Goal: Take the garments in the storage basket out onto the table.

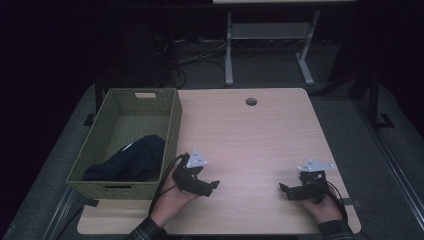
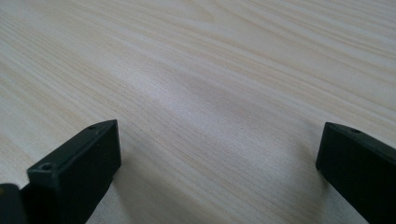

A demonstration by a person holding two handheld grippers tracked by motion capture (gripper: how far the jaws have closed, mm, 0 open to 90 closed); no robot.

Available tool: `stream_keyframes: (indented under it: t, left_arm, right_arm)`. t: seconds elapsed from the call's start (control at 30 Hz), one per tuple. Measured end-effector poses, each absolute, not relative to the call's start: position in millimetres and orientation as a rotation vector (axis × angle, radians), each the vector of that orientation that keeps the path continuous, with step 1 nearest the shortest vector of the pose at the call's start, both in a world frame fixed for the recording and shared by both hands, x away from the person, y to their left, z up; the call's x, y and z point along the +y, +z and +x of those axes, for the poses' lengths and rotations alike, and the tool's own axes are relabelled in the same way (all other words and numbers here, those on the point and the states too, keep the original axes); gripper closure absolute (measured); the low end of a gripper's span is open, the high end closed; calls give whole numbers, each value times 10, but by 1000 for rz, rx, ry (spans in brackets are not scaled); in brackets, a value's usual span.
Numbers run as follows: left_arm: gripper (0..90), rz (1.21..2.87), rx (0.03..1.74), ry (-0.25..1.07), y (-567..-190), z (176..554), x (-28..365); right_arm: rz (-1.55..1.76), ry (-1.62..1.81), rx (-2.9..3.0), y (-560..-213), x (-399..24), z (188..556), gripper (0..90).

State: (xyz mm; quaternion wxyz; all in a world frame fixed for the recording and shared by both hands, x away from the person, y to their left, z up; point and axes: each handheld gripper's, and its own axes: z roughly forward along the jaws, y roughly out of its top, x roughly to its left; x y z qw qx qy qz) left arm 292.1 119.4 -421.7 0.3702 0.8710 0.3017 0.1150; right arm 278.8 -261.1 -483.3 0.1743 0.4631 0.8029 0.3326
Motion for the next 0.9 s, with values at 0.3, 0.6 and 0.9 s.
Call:
stream_keyframes:
  t: [0.3, 0.6, 0.9]
  left_arm:
    - [131, 2247, 777, 291, -4094, 2944, 1173]
    - [131, 2245, 771, 286, -3946, 2963, 1198]
    - [131, 2230, 762, 250, -3859, 3018, 1235]
  right_arm:
    - [1313, 943, 2276, -4833, -2611, 2788, 0]
    - [1308, 943, 2275, -4833, -2613, 2790, 0]
    - [1311, 944, 2274, -4833, -2611, 2790, 0]
